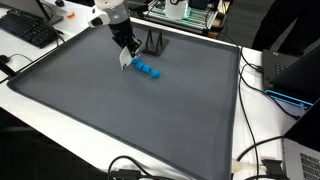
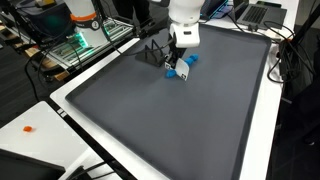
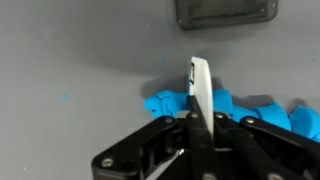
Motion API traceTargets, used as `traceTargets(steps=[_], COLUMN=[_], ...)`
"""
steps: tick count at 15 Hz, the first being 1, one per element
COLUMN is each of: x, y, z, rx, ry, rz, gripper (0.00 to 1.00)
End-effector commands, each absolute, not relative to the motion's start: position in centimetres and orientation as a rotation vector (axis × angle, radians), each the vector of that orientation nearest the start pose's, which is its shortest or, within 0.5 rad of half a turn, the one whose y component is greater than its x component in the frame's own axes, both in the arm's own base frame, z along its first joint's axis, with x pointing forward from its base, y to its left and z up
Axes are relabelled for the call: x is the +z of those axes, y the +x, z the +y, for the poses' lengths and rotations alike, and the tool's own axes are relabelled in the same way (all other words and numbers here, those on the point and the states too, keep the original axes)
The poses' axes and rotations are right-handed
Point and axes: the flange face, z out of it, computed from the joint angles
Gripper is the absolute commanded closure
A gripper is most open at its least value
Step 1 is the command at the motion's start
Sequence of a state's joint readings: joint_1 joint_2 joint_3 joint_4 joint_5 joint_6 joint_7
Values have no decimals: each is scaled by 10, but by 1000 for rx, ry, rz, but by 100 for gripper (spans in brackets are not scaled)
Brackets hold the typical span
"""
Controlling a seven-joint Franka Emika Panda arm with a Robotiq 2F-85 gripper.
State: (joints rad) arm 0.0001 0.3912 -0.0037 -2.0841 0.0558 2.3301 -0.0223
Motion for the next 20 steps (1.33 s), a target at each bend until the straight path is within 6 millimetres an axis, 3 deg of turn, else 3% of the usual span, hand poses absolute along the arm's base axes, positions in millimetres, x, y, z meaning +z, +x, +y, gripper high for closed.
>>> traceTargets(steps=[1, 4, 9, 14, 20], x=[202, 201, 193, 195, 204], y=[560, 560, 557, 556, 558], z=[7, 3, -2, -3, -8], rx=[294, 302, 289, 297, 291], ry=[-3008, -2986, -3100, -3198, -3239], rz=[77, 132, 27, -68, -62], gripper=[99, 99, 99, 99, 99])
